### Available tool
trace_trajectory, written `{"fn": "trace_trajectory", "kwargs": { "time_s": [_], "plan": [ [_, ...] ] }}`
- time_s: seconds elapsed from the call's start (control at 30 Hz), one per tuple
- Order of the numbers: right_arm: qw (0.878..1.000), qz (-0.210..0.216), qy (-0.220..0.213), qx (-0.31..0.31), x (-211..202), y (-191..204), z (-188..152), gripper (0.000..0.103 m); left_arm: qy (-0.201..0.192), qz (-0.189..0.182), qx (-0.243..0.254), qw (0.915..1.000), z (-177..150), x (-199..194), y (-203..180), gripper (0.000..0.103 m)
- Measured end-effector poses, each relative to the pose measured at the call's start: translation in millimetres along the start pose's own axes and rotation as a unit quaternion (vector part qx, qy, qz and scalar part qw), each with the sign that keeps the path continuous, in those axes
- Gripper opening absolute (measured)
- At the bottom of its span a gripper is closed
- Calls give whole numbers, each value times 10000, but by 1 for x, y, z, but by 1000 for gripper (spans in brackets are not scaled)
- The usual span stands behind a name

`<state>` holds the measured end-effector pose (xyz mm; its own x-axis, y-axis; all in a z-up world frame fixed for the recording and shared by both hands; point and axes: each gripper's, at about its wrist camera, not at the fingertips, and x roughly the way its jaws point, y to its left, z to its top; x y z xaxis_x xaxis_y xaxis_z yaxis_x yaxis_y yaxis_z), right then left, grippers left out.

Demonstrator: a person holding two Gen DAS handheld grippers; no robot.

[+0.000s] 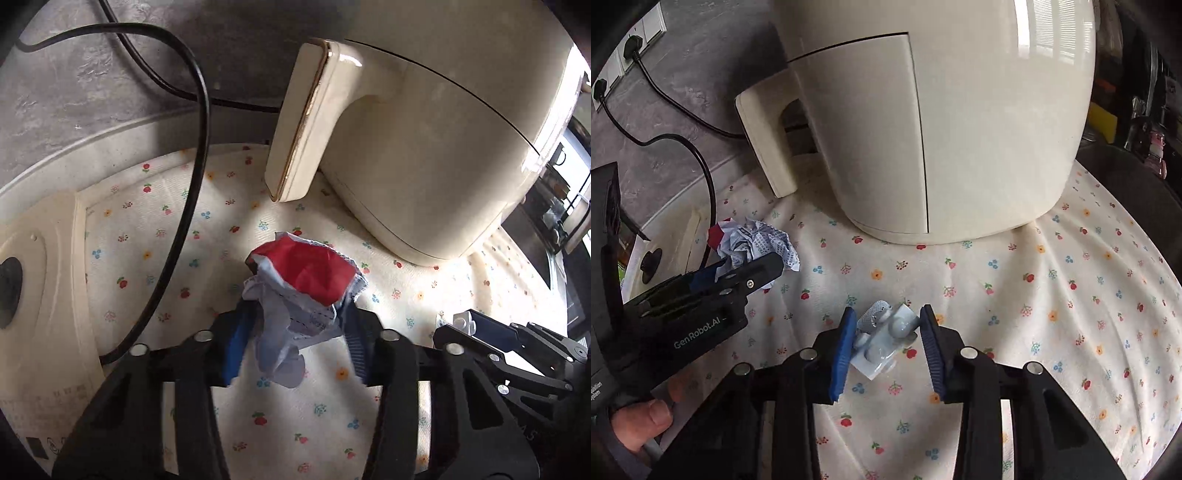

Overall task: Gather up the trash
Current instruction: 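Grasp the crumpled tissue with the left gripper while the right grasps the white box, then carry the tissue and white box with both grippers down to the bin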

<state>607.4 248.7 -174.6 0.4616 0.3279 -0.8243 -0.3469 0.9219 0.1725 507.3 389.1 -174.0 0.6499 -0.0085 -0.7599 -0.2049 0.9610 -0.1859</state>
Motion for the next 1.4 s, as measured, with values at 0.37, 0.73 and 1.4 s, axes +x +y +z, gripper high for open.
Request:
{"fn": "trace_trajectory", "kwargs": {
  "time_s": [0.37,0.73,1.4],
  "plan": [
    [9990,185,-246,312,-55,-26,-34,35,-263,-140,48,9995,-17,-45,-19,37],
    [9950,288,-783,547,-140,-64,-67,35,-788,-274,45,9965,-41,-120,-63,37],
    [9932,88,-909,723,-245,-151,-168,35,-740,-316,255,9964,-121,-168,-188,38]
  ]
}}
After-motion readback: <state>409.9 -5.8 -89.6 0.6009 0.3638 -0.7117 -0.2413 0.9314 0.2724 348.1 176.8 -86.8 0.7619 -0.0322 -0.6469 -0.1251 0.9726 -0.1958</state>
